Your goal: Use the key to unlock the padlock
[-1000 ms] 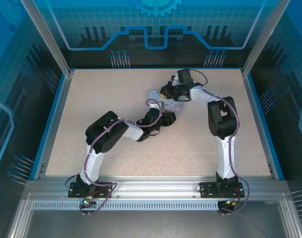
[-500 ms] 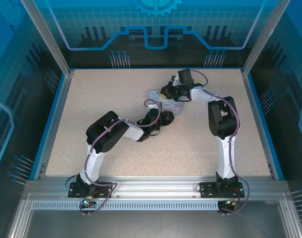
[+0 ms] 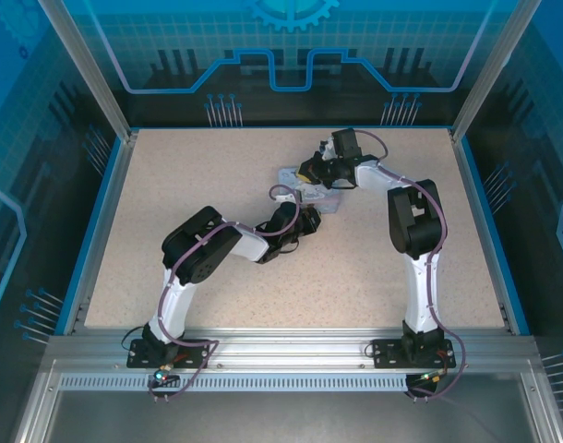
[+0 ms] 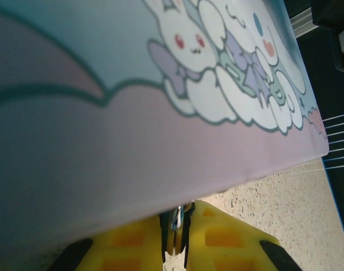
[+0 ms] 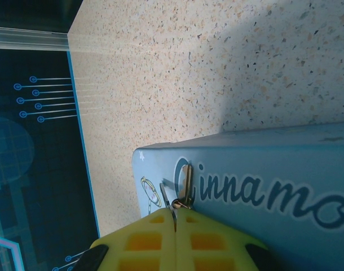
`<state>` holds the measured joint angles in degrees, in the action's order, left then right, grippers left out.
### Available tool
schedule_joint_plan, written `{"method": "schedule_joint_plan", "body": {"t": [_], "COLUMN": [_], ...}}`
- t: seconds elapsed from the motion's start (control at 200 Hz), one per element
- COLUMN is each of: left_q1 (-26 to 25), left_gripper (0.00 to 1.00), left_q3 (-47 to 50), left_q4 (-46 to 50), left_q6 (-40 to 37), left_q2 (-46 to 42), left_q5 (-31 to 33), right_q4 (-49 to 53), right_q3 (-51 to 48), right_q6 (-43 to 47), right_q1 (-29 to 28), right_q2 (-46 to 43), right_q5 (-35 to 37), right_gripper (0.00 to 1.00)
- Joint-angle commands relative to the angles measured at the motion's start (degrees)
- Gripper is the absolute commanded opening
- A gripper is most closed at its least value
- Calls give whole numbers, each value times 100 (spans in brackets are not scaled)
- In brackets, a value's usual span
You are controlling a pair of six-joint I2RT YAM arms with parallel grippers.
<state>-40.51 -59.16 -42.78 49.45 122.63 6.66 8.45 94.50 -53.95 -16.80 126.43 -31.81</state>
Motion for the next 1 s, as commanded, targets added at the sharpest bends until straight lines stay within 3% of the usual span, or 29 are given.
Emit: {"method": "schedule_joint_plan", "body": {"t": [0.0,0.275,0.665,0.81,0.995], "left_q1": [48,257,709,775,778], "left_gripper": [9,0,0,0,11], "left_q3": [41,355,680,796,813], "left_q4": [129,259,253,429,850], "left_q6": [-23,-50,-229,-327,-384], "left_q2": [-140,-635,-923,-951,-995], "left_q5": [-88,-635,-2492,-2503,-2055], "right_q4": [208,211,228,166,192], "right_q3": [-141,-378,-1216,-1531,-1720], "right_q6": [10,45,298,280,308], "right_q1": [96,206,204,188,193], "right_q2": [-148,-603,-1479,-1678,-1689], "right_q5": [-9,-68,-72,-52,83], "right_gripper": [0,0,0,0,0]}}
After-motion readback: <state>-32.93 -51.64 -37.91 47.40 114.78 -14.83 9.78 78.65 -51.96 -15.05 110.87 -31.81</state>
